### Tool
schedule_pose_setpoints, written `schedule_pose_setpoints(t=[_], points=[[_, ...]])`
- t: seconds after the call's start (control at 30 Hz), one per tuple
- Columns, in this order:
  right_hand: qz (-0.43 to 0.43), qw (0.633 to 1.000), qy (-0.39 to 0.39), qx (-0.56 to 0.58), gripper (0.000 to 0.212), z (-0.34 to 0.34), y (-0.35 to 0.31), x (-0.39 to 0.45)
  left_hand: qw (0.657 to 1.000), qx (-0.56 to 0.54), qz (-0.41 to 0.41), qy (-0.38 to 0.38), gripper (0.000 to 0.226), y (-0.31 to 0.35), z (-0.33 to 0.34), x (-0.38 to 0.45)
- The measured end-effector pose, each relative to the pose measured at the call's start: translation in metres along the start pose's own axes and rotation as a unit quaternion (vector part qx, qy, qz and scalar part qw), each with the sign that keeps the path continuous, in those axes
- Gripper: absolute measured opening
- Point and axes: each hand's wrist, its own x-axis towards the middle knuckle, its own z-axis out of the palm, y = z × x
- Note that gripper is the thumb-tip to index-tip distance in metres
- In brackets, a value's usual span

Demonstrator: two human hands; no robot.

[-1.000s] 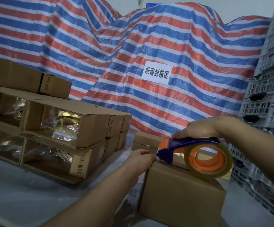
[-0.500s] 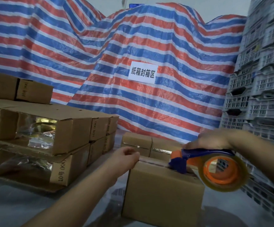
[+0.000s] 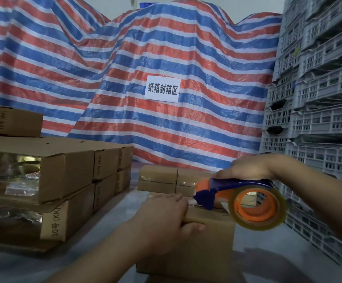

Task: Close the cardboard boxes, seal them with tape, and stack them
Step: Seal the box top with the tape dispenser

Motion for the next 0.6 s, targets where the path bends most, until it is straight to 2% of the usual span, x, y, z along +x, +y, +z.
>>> schedule_pose_setpoints(t=[0.1,0.27,0.4,0.47,0.5,0.6], points=[[-0.006,1.0,0.002,0.007,0.056,-0.008,0.014,-0.008,1.0,0.003,0.005,0.005,0.076,-0.001,0.0,-0.001],[-0.013,0.995,0.008,0.103,0.072,-0.009,0.056,-0.019,1.0,-0.008,0.002,0.015,0.076,-0.002,0.003,-0.002],[-0.027,0.998,0.0,0.06,0.058,0.011,0.064,-0.013,0.998,-0.057,-0.003,0.018,0.069,-0.002,0.003,-0.003],[-0.037,0.996,-0.006,0.076,0.054,0.016,0.065,-0.013,0.996,-0.093,-0.012,0.009,0.08,-0.001,-0.001,-0.001],[-0.041,0.995,-0.012,0.086,0.052,0.017,0.067,-0.014,0.996,-0.093,-0.016,-0.002,0.086,0.001,-0.004,0.0],[-0.053,0.99,-0.018,0.133,0.051,0.022,0.072,-0.014,1.0,-0.029,0.005,-0.006,0.082,0.025,-0.012,0.014]])
